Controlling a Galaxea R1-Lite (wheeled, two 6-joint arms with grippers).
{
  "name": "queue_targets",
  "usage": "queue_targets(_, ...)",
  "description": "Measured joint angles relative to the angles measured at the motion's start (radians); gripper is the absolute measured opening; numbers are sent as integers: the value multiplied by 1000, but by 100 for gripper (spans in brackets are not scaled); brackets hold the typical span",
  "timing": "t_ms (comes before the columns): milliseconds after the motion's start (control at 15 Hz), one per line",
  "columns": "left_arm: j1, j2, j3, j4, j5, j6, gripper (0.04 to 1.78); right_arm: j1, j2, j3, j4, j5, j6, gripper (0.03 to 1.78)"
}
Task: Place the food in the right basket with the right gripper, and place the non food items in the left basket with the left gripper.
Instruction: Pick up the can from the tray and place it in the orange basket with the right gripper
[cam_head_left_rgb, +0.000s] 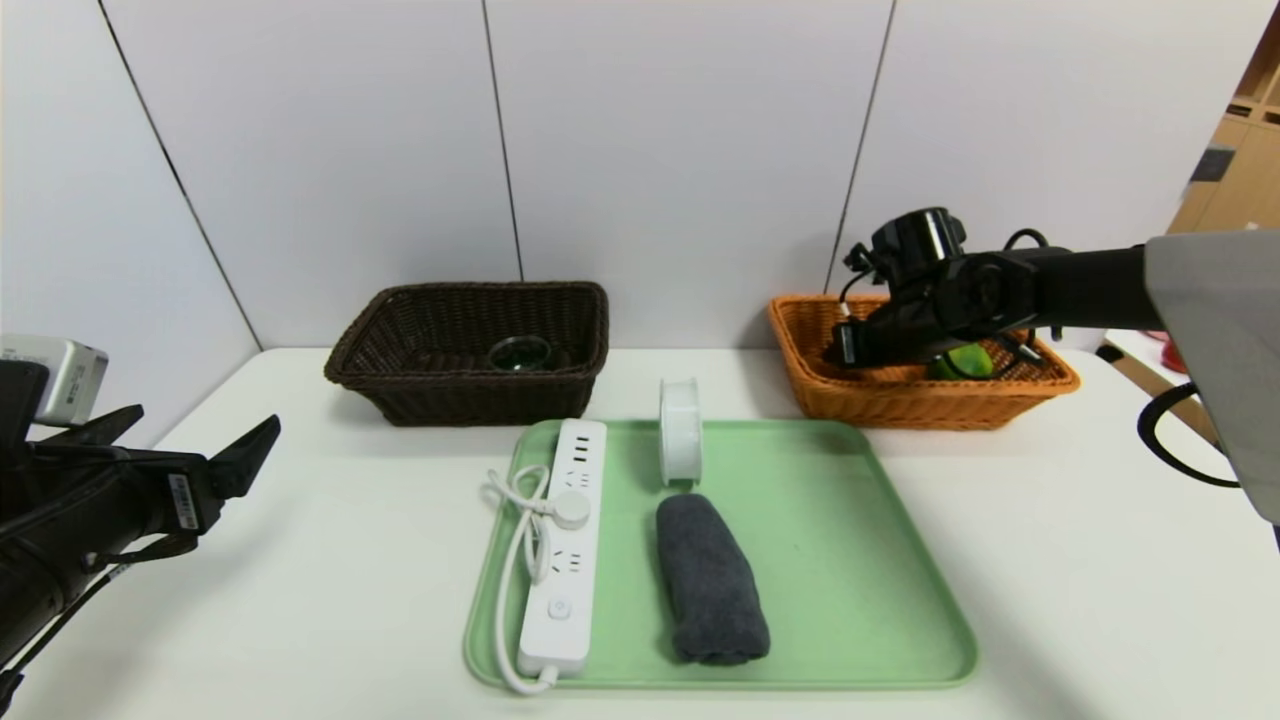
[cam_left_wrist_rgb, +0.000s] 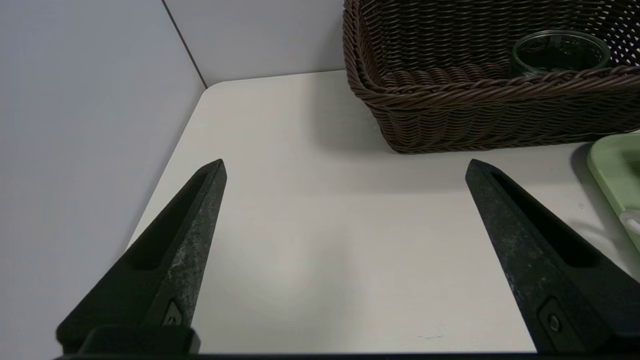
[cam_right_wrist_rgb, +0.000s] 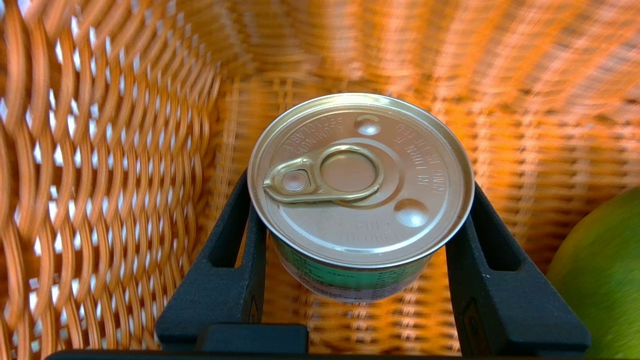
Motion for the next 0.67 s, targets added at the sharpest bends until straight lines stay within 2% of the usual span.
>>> queue_targets(600, 0, 4, -2, 0, 0, 0, 169, -1, -30, 13, 5, 0, 0, 97)
queue_targets(667, 0, 3, -2, 0, 0, 0, 169, -1, -33, 16, 6, -1, -2, 107)
